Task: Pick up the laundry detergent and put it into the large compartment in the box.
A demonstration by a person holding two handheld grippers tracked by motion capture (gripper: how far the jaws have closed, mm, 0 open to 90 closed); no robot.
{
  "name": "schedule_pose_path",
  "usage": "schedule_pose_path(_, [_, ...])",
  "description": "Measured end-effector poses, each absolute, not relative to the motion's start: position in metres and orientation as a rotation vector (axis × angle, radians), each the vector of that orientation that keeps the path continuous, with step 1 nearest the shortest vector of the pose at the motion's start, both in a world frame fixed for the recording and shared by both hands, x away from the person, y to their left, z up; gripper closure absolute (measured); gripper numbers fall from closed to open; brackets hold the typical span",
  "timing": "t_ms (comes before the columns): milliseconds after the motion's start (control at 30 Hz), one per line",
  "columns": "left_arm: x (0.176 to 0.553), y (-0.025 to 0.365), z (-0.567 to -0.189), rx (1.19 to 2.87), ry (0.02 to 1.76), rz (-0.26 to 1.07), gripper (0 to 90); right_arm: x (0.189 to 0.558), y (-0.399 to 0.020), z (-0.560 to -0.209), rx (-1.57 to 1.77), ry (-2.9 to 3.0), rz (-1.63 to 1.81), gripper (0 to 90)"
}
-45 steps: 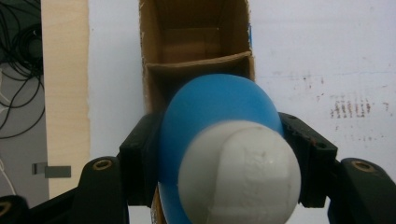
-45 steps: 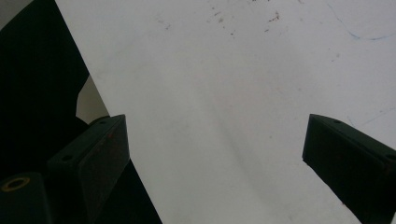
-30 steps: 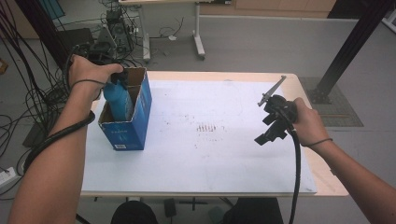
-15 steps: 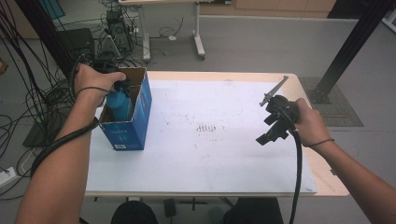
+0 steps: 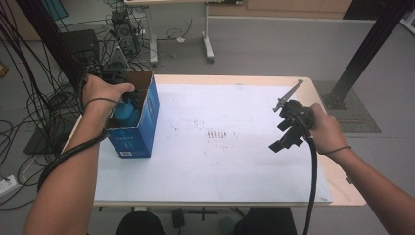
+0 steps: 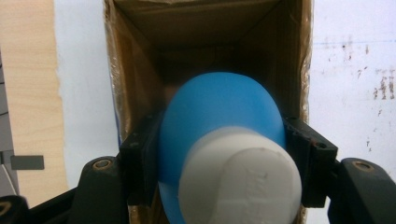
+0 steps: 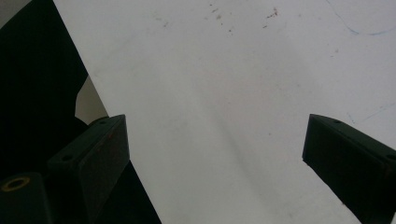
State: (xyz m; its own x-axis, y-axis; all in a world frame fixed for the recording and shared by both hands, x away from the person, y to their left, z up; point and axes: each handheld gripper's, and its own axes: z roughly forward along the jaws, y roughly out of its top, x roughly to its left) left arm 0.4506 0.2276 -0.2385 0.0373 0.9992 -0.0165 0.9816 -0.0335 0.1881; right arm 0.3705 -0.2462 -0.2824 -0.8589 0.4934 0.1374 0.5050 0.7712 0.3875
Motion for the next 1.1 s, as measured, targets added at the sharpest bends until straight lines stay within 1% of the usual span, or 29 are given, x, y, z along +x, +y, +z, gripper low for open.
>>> schedule_pose_path(533, [0.451, 0.228, -0.257, 2.160, 2.086, 0.156, 37.9, 0.370, -0.249, -0.283, -0.839, -2.925, -0.656, 7.6])
schedule_pose_path(1100, [0.450, 0.228, -0.258, 2.149, 2.078, 0.174, 37.8, 0.370, -0.247, -0.284, -0.838, -2.926, -0.652, 7.6])
